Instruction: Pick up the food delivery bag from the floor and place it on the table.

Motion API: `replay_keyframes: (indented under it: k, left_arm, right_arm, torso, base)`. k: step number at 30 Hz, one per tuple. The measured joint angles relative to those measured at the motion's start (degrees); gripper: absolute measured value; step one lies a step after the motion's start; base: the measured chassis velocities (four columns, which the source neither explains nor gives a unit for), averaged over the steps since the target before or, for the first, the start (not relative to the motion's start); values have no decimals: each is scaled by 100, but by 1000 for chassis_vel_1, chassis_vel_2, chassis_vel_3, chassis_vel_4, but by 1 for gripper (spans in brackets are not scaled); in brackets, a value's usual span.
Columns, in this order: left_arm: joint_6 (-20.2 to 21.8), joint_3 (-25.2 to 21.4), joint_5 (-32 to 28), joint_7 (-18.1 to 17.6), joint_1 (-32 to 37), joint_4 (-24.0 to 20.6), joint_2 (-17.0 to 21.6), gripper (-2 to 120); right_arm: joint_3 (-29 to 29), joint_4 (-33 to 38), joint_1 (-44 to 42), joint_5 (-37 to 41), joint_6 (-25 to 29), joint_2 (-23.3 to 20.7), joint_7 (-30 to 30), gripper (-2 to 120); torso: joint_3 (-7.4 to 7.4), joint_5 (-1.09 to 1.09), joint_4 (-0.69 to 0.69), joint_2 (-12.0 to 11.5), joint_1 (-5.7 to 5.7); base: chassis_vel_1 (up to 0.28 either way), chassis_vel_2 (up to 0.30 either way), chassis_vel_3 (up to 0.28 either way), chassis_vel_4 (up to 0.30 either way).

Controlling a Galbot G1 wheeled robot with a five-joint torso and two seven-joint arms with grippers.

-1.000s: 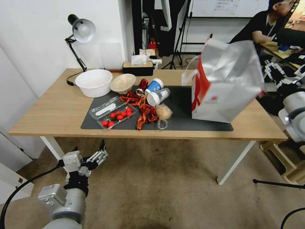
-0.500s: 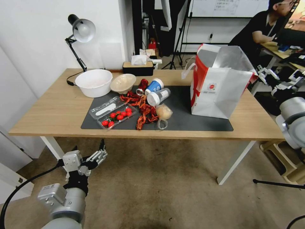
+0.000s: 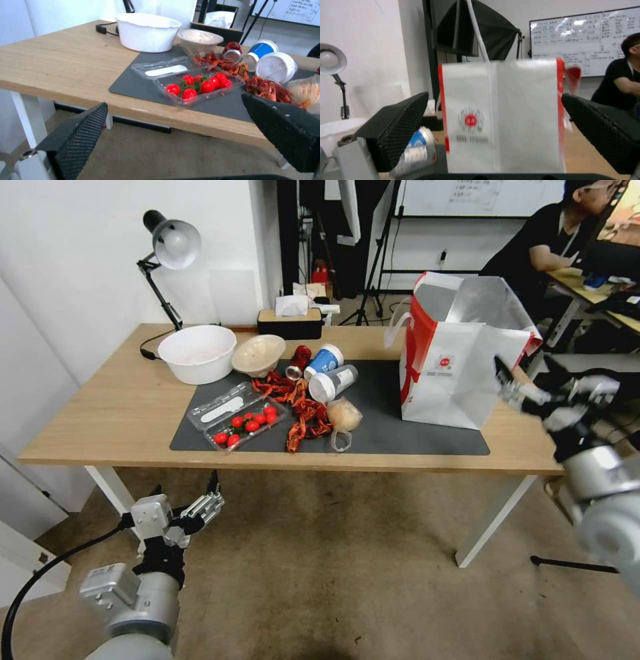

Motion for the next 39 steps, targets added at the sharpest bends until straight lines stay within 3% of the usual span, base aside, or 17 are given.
replay_keyframes:
  k: [9,14,29,39]
  left_arm:
    - [-7,37,2,16,-38,46,-19,100]
    - [-19,44,5,13,-60,66,-16,100]
    - [-46,45,129,97,-31,109,-43,100]
    - [-91,39,167,115,-30,152,-42,100]
  right_arm:
    - [-225,31,-1272,-1040,407,1197,-288,100]
    - [-440,-48,-1669,-1383,675,1592,-474,100]
    - [-821,-299,-1497,-1644,817,1778,-407,100]
    - [-768,-346,-1417,-1612,734,1732,-304,100]
  torso:
    - [0,-1,-1,0,0]
    - [0,-1,0,0,-1]
    - [1,0,1,0,0]
    - [1,1,0,0,0]
  base:
    - [0,0,0,0]
    - [0,0,0,0]
    - [0,0,0,0]
    - [0,0,0,0]
